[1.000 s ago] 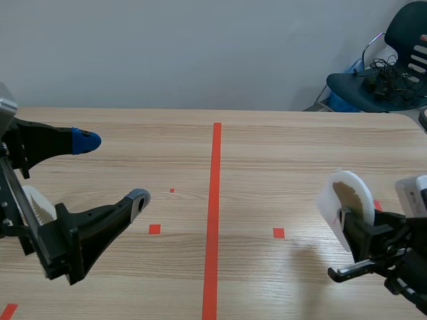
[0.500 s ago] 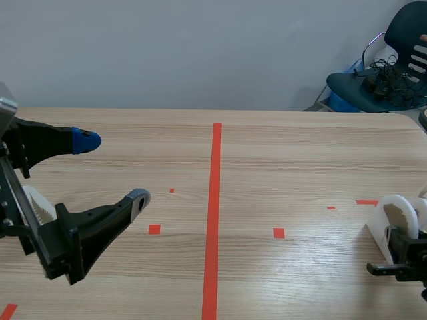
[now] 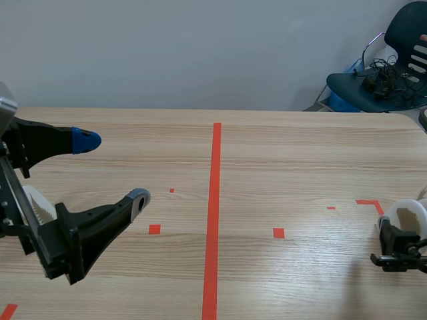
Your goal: Do the leaf sorting experiment
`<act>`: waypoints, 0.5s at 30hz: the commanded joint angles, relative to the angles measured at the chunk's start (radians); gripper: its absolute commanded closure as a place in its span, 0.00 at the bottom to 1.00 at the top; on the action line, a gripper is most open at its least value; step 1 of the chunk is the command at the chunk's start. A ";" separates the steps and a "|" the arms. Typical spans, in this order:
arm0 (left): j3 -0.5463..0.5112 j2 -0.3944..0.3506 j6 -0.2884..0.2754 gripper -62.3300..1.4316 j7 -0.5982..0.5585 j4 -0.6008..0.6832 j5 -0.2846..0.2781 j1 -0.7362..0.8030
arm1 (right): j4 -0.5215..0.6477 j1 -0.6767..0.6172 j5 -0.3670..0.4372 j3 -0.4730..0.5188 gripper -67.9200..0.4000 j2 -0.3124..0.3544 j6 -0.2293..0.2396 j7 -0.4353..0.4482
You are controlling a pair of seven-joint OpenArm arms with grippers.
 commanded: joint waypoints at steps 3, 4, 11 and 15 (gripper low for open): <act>-0.006 0.002 0.002 0.00 -0.014 0.009 -0.014 0.008 | 0.169 -0.007 0.008 0.031 0.29 0.023 0.000 0.012; -0.006 0.002 0.002 0.00 -0.014 0.009 -0.014 0.008 | 0.212 -0.017 0.008 0.031 0.26 0.029 0.000 0.009; -0.006 0.002 0.002 0.00 -0.014 0.009 -0.014 0.008 | 0.530 -0.070 0.087 0.028 0.16 0.121 0.098 -0.227; -0.006 0.002 0.003 0.00 -0.014 0.009 -0.014 0.008 | 0.661 -0.143 0.159 0.025 0.01 0.183 0.135 -0.327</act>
